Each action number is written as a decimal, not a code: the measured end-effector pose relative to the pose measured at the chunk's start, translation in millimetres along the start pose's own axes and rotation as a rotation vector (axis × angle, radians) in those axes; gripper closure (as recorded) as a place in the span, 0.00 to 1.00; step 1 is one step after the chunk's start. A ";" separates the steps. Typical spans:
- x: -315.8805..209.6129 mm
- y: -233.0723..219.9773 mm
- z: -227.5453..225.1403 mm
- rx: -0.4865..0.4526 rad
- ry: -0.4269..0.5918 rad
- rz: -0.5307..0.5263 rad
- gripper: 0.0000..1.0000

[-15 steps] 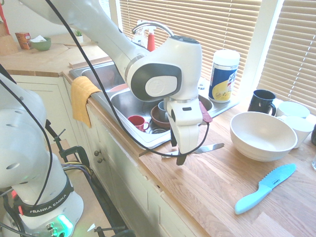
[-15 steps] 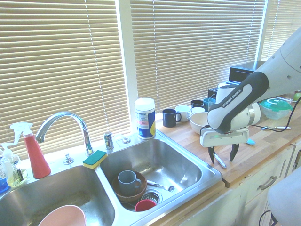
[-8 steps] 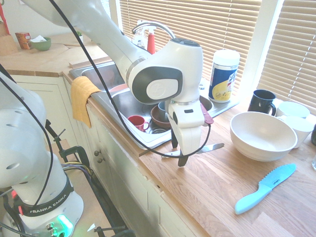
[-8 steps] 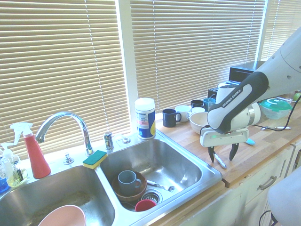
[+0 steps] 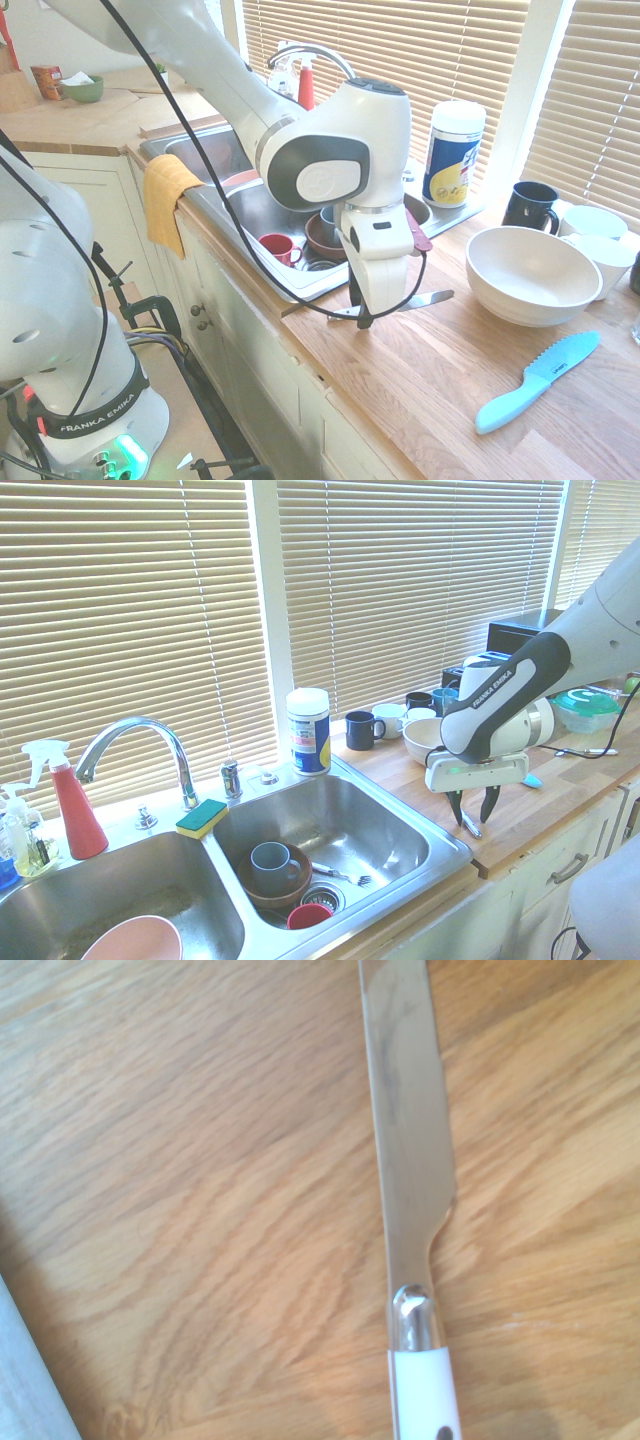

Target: Put the knife into the sink

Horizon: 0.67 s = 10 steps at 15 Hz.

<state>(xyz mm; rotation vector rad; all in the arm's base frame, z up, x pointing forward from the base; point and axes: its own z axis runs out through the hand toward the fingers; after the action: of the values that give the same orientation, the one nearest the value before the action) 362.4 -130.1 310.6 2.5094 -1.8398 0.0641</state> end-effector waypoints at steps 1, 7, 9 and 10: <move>-0.6 -0.6 0.1 0.001 0.000 -0.002 1.00; -2.1 -3.1 0.0 0.008 0.004 -0.008 1.00; -1.7 -3.7 -0.7 0.010 0.006 -0.010 1.00; -1.7 -3.8 -0.8 0.010 0.006 -0.011 1.00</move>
<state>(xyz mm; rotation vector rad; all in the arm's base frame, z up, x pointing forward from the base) 365.5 -127.3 311.3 2.5228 -1.8288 0.0809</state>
